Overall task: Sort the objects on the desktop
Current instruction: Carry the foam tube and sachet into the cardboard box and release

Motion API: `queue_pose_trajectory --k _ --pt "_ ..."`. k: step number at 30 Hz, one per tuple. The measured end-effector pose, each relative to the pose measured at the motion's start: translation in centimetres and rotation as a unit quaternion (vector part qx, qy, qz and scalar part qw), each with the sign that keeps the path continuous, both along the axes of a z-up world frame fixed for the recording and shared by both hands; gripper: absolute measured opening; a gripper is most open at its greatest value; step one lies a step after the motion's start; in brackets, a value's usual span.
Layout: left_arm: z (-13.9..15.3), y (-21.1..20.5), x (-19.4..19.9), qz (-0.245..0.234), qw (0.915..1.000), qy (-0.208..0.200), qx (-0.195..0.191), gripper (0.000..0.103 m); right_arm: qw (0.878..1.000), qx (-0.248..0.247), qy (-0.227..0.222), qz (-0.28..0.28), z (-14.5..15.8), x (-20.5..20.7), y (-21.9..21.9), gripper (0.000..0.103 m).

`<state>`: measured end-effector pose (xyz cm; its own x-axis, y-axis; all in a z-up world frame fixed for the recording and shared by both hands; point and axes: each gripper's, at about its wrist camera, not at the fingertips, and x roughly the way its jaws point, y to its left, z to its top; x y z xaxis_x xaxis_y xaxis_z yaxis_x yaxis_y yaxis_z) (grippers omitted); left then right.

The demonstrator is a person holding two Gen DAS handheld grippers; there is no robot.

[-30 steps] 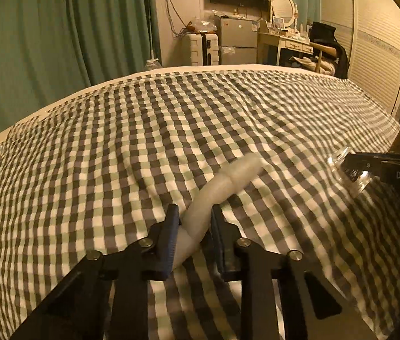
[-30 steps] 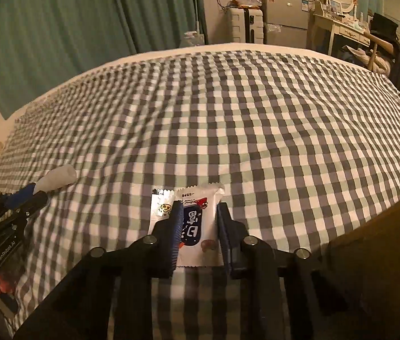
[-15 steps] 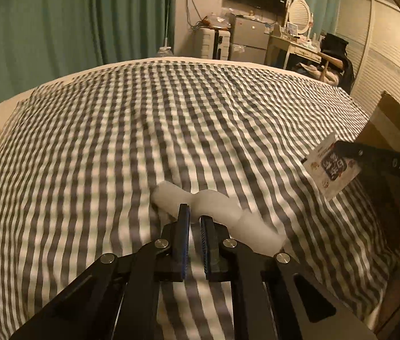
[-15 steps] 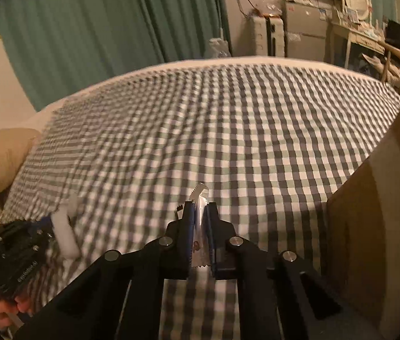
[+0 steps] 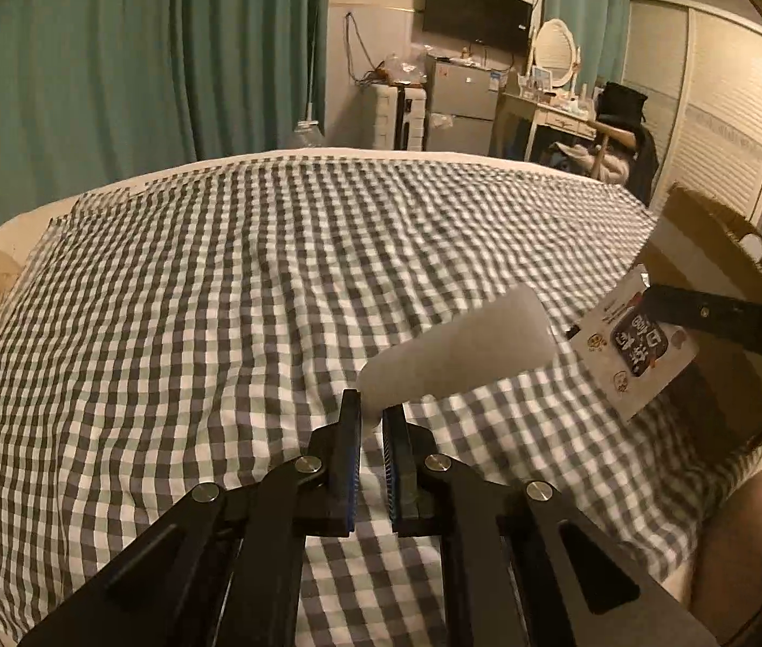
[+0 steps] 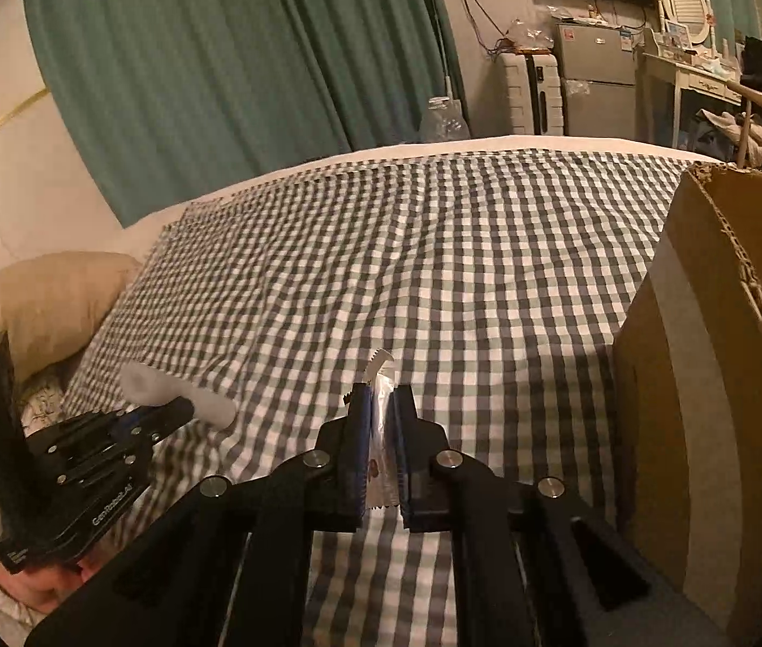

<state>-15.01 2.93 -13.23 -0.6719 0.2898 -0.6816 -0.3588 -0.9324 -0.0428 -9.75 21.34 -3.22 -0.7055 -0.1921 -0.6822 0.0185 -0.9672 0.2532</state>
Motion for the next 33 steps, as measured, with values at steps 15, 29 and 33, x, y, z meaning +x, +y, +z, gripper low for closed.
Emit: queue_pose_trajectory --k 15,29,33 --pt "14.5 9.0 5.9 -0.133 0.9829 0.106 0.072 0.008 0.993 0.044 0.104 -0.024 13.2 4.0 6.1 0.008" --pt "12.9 27.0 4.8 -0.217 0.9688 -0.013 0.119 0.008 0.988 0.039 0.038 -0.146 9.9 5.8 22.0 0.015" --pt "12.0 28.7 4.4 -0.208 0.9714 -0.034 0.109 0.055 0.983 0.026 0.047 -0.176 8.6 7.4 23.9 0.068"
